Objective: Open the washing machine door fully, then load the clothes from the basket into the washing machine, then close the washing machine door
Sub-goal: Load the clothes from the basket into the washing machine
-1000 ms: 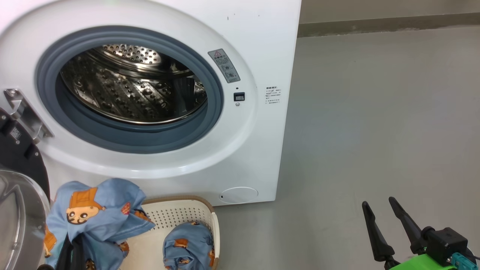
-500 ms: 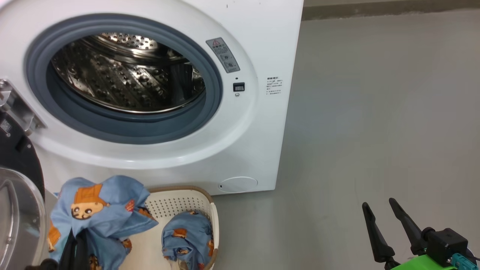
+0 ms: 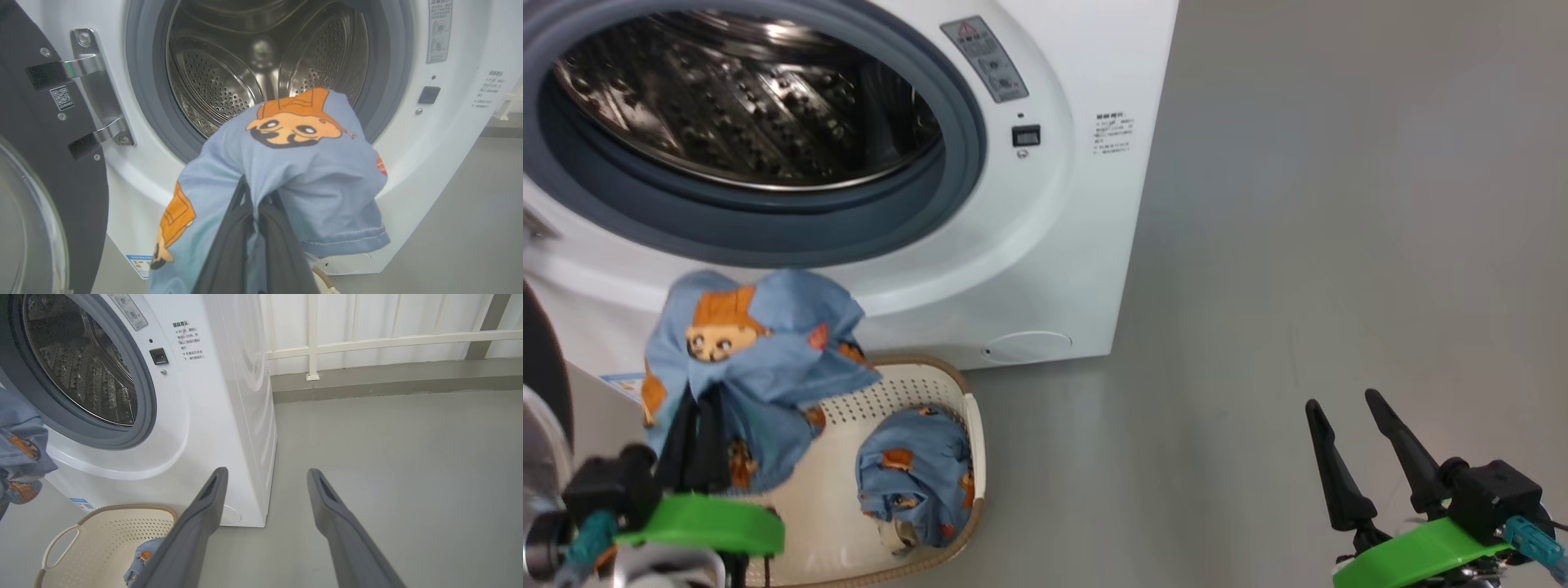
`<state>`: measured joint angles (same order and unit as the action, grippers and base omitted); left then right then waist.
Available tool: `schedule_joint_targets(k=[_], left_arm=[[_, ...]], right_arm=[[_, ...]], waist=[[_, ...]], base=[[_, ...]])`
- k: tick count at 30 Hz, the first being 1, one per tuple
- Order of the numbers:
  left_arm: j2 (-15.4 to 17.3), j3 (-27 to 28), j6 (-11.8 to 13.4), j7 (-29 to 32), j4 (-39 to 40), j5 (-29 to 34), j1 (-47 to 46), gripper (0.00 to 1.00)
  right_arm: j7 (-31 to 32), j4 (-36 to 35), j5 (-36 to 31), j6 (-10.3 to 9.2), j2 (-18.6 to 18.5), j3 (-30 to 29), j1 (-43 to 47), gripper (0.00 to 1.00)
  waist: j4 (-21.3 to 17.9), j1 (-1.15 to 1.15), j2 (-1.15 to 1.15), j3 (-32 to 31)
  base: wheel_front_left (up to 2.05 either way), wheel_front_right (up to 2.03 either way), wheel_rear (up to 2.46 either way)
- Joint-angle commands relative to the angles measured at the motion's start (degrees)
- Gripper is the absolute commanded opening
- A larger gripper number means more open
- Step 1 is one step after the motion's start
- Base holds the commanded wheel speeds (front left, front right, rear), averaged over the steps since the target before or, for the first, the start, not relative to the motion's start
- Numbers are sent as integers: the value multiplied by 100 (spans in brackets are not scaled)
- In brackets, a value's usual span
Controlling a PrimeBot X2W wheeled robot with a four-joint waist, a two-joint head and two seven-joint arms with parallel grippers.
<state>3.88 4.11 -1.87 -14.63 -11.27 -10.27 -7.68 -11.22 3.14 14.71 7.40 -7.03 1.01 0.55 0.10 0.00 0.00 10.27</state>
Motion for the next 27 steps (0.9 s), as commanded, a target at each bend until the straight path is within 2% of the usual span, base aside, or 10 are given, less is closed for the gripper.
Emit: schedule_joint_targets(k=[1, 7, 15, 27], left_arm=[[184, 171, -61, -37, 6, 96, -445, 0], [473, 62, -211, -35, -520, 167, -1313, 0], [772, 34, -255, -1, -1117, 185, -2325, 0], [1175, -326, -404, 378, -2327, 289, -4062, 0]], right_arm=[[-64, -120, 3, 9, -35, 155, -207, 100], [-124, -73, -17, 9, -31, 228, -394, 100], [-204, 18, 4, 9, -11, 305, -589, 100], [-316, 169, 54, 9, 49, 420, -892, 100]], waist=[[-140, 0, 0, 289], [-320, 0, 0, 629], [-567, 0, 0, 961], [-858, 0, 0, 1647]], base=[[0, 0, 0], [0, 0, 0], [0, 0, 0], [0, 0, 0]])
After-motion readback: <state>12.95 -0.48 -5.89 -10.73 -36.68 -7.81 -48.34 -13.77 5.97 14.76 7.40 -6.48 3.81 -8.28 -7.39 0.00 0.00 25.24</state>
